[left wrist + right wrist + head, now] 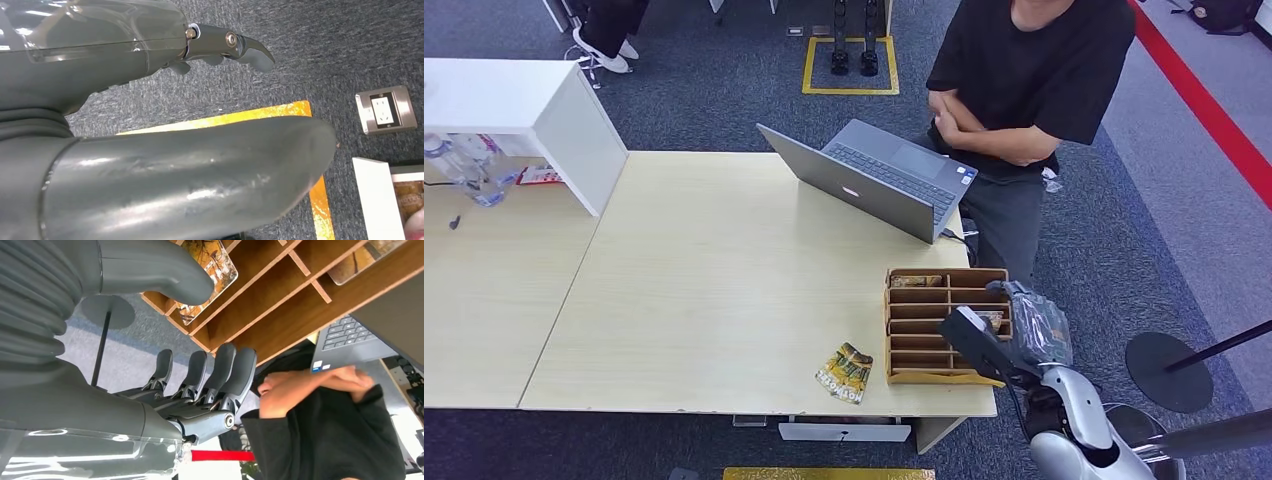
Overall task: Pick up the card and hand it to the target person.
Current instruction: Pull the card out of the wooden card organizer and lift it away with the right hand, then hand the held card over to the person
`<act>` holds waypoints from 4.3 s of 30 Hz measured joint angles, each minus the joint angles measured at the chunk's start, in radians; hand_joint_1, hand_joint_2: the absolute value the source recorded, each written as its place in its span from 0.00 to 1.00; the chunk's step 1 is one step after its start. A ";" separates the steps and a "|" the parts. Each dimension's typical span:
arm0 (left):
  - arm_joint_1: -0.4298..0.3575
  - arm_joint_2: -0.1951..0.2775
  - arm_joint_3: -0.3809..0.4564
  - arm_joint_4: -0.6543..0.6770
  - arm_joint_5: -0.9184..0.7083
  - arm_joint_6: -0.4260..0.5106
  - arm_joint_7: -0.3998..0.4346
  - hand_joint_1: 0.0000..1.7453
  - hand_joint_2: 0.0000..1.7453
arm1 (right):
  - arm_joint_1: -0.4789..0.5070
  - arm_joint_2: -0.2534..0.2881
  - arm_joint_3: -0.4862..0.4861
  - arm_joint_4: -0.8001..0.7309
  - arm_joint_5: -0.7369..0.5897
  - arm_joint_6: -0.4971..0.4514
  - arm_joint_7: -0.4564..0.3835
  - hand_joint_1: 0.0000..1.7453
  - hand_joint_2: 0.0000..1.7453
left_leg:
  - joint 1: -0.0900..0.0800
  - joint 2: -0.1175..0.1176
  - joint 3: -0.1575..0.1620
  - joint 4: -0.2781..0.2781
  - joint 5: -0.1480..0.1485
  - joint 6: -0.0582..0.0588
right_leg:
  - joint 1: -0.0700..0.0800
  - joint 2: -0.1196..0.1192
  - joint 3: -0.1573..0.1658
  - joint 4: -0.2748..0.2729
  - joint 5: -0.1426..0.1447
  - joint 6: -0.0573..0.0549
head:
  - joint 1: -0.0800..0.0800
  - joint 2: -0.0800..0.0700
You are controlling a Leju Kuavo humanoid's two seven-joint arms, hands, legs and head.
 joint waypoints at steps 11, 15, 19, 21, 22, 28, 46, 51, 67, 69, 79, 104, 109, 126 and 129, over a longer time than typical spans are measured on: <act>-0.004 0.000 0.000 0.000 -0.008 -0.004 0.010 0.00 0.00 | -0.012 -0.009 0.022 0.013 0.052 0.038 0.029 0.47 1.00 | 0.000 0.000 0.000 0.000 0.000 0.000 | 0.000 0.000 0.000 0.000 0.000 0.000 | 0.000 0.000; -0.004 0.000 0.000 0.000 -0.009 -0.004 0.010 0.00 0.00 | -0.015 -0.012 0.031 0.015 0.053 0.039 0.029 0.48 1.00 | 0.000 0.000 0.000 0.000 0.000 0.000 | 0.000 0.000 0.000 0.000 0.000 0.000 | 0.000 0.000; -0.004 0.000 0.000 0.000 -0.009 -0.004 0.010 0.00 0.00 | -0.016 -0.012 0.035 0.016 0.054 0.040 0.030 0.52 1.00 | 0.000 0.000 0.000 0.000 0.000 0.000 | 0.000 0.000 0.000 0.000 0.000 0.000 | 0.000 0.000; -0.004 0.000 0.000 0.000 -0.011 -0.004 0.011 0.00 0.00 | -0.016 -0.013 0.038 0.020 0.062 0.045 0.035 0.51 1.00 | 0.000 0.000 0.000 0.000 0.000 0.000 | 0.000 0.000 0.000 0.000 0.000 0.000 | 0.000 0.000; -0.004 0.000 0.000 0.000 -0.012 -0.005 0.012 0.00 0.00 | -0.017 -0.013 0.040 0.022 0.070 0.050 0.039 0.51 1.00 | 0.000 0.000 0.000 0.000 0.000 0.000 | 0.000 0.000 0.000 0.000 0.000 0.000 | 0.000 0.000; -0.006 0.000 -0.001 0.000 -0.017 -0.007 0.016 0.00 0.00 | -0.018 -0.017 0.043 0.033 0.130 0.078 0.065 0.59 1.00 | 0.000 0.000 0.000 0.000 0.000 0.000 | 0.000 0.000 0.000 0.000 0.000 0.000 | 0.000 0.000; -0.009 0.000 -0.001 0.000 -0.023 -0.008 0.018 0.00 0.00 | -0.020 -0.023 0.049 0.042 0.207 0.127 0.096 0.66 1.00 | 0.000 0.000 0.000 0.000 0.000 0.000 | 0.000 0.000 0.000 0.000 0.000 0.000 | 0.000 0.000; -0.009 0.000 -0.001 0.000 -0.024 -0.008 0.019 0.00 0.00 | -0.020 -0.023 0.051 0.042 0.208 0.127 0.096 0.64 1.00 | 0.000 0.000 0.000 0.000 0.000 0.000 | 0.000 0.000 0.000 0.000 0.000 0.000 | 0.000 0.000; -0.010 -0.001 -0.001 0.000 -0.026 -0.008 0.021 0.00 0.00 | -0.020 -0.023 0.060 0.042 0.208 0.131 0.096 0.69 1.00 | 0.000 0.000 0.000 0.000 0.000 0.000 | 0.000 0.000 0.000 0.000 0.000 0.000 | 0.000 0.000; -0.010 -0.001 -0.001 0.000 -0.026 -0.008 0.021 0.00 0.00 | -0.020 -0.023 0.060 0.042 0.208 0.131 0.096 0.73 1.00 | 0.000 0.000 0.000 0.000 0.000 0.000 | 0.000 0.000 0.000 0.000 0.000 0.000 | 0.000 0.000; -0.010 -0.001 -0.001 0.000 -0.026 -0.008 0.018 0.00 0.00 | -0.019 -0.023 0.060 0.041 0.226 0.113 0.091 0.81 1.00 | 0.000 0.000 0.000 0.000 0.000 0.000 | 0.000 0.000 0.000 0.000 0.000 0.000 | 0.000 0.000; -0.009 0.000 -0.001 0.000 -0.021 -0.008 0.012 0.00 0.00 | 0.015 -0.062 -0.058 -0.236 0.540 0.171 0.095 0.84 1.00 | 0.000 0.000 0.000 0.000 0.000 0.000 | 0.000 0.000 0.000 0.000 0.000 0.000 | 0.000 0.000; -0.009 -0.001 -0.001 0.000 -0.022 -0.008 0.012 0.00 0.00 | 0.015 -0.062 -0.086 -0.292 0.552 0.152 0.089 0.84 1.00 | 0.000 0.000 0.000 0.000 0.000 0.000 | 0.000 0.000 0.000 0.000 0.000 0.000 | 0.000 0.000; -0.009 -0.001 -0.001 0.000 -0.023 -0.008 0.012 0.00 0.00 | 0.018 -0.062 -0.118 -0.344 0.554 0.148 0.087 0.85 1.00 | 0.000 0.000 0.000 0.000 0.000 0.000 | 0.000 0.000 0.000 0.000 0.000 0.000 | 0.000 0.000; -0.009 -0.001 -0.001 0.000 -0.025 -0.009 0.014 0.00 0.00 | 0.017 -0.061 -0.123 -0.344 0.539 0.109 0.071 0.85 1.00 | 0.000 0.000 0.000 0.000 0.000 0.000 | 0.000 0.000 0.000 0.000 0.000 0.000 | 0.000 0.000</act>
